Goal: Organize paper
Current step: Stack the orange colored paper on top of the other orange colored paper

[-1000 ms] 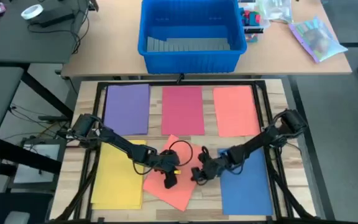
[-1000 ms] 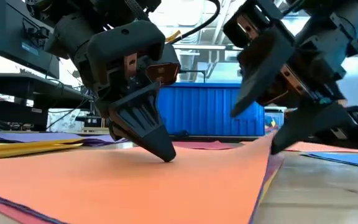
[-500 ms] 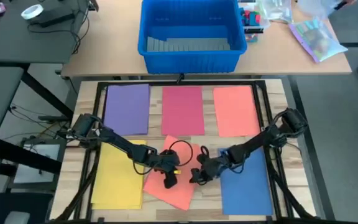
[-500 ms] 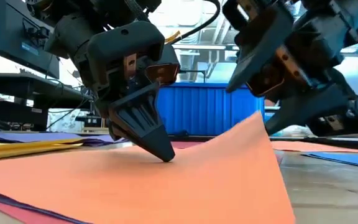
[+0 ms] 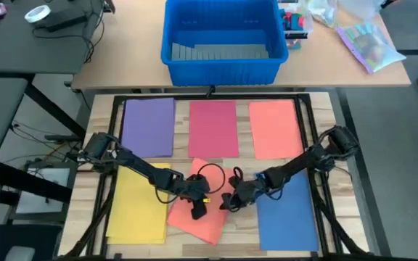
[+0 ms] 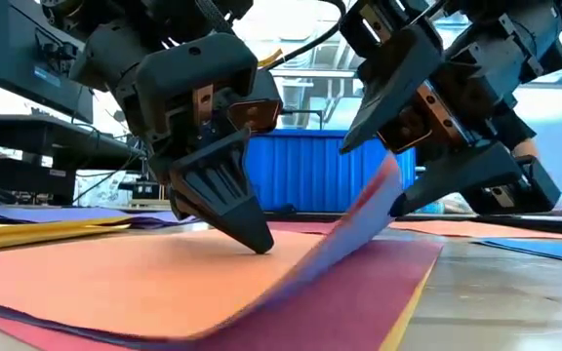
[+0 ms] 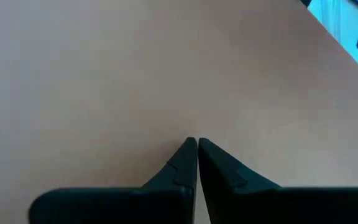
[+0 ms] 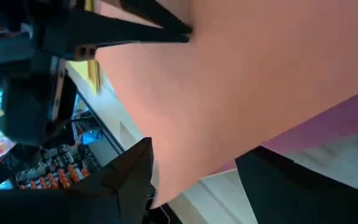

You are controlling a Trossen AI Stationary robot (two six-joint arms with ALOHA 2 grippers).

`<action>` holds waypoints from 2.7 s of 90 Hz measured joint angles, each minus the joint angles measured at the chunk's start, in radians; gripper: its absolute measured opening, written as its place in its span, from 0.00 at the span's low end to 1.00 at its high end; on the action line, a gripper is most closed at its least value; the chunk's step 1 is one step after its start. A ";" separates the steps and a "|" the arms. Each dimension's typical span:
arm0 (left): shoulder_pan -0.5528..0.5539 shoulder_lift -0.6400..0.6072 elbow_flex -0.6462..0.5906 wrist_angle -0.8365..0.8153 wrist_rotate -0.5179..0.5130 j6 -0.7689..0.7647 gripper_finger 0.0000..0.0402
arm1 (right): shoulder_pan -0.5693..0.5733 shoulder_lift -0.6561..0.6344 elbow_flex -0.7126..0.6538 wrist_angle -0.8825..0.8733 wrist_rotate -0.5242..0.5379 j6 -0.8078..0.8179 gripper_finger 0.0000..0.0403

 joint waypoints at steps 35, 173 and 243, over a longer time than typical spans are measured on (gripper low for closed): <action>0.000 0.000 0.000 -0.001 0.000 -0.002 0.00 | -0.005 0.000 0.000 0.100 -0.017 -0.041 0.53; 0.052 -0.060 0.130 -0.253 0.088 0.136 0.00 | -0.107 -0.305 0.000 -0.712 0.300 -0.185 0.53; 0.089 0.054 0.144 -0.194 0.032 0.179 0.00 | -0.199 -0.128 0.000 -0.615 0.174 -0.302 0.53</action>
